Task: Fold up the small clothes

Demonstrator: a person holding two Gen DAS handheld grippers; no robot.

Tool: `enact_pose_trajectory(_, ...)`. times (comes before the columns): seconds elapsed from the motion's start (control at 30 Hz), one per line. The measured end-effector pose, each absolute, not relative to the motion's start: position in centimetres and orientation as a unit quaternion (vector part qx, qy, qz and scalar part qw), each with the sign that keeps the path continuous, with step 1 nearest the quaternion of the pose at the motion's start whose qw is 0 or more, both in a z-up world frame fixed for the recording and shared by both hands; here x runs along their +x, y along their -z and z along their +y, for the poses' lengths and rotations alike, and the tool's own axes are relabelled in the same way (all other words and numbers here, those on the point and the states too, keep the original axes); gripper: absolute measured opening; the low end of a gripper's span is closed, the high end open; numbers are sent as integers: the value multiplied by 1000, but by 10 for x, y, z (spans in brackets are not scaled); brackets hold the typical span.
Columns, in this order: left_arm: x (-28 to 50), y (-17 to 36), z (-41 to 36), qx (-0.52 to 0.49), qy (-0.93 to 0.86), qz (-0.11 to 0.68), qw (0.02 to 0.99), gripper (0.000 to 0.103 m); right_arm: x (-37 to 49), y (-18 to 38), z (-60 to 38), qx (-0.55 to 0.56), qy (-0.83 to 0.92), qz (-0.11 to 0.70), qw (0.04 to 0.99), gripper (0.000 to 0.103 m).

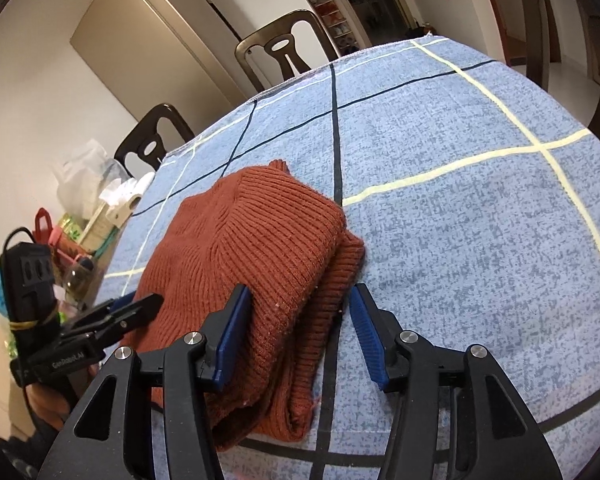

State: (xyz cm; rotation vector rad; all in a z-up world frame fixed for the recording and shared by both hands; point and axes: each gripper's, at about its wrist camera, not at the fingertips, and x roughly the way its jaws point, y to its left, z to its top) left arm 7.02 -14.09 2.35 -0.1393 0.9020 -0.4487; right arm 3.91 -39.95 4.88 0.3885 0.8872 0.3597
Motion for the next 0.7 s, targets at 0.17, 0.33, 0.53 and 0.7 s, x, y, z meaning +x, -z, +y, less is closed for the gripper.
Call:
enact_pose_trajectory(0.17, 69, -21, -141, -73, 215, 432, 873, 65, 38, -48, -398, 190, -182, 425, 866, 52)
enact_pose_trajectory(0.33, 69, -22, -142, -69, 214, 431, 874, 65, 39, -48, -395, 191, -187, 427, 864, 50)
enact_pose_trajectory(0.53, 70, -22, -145, -61, 213, 432, 874, 65, 43, -46, -393, 192, -190, 431, 861, 45)
enact_pose_trajectory(0.7, 69, -24, -145, -49, 209, 428, 878, 63, 44, -46, -391, 198, -202, 430, 858, 31)
